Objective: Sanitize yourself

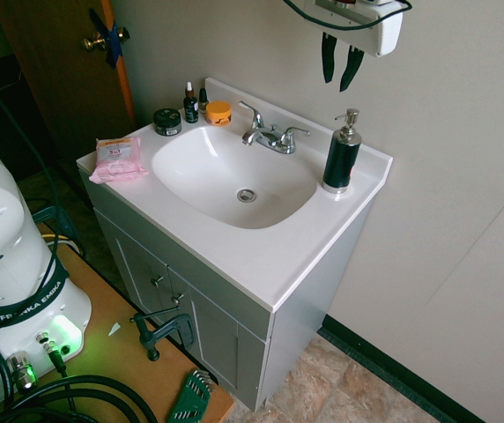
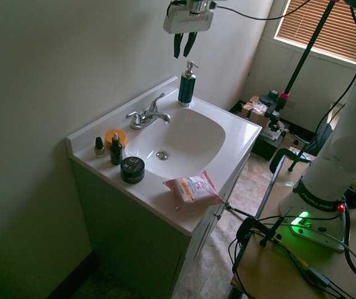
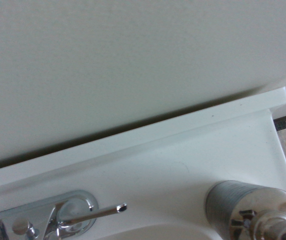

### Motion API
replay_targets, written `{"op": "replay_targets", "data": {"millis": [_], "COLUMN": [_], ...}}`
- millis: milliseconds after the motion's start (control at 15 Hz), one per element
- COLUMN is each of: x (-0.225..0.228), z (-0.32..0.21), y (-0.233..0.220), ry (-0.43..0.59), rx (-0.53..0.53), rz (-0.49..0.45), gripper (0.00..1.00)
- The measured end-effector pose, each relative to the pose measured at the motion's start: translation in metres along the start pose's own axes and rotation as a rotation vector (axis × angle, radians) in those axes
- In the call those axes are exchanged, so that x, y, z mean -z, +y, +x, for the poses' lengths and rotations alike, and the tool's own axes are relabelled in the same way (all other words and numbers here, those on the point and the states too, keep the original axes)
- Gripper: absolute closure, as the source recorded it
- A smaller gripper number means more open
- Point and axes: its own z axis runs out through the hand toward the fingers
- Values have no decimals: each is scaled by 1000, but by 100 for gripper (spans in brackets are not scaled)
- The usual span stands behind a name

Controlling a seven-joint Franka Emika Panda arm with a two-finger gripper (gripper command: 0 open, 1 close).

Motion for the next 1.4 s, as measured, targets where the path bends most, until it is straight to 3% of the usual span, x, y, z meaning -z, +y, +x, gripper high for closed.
{"op": "replay_targets", "data": {"millis": [1400], "x": [-37], "z": [36], "y": [34], "ry": [-11], "rx": [-41], "rz": [-40], "gripper": [100]}}
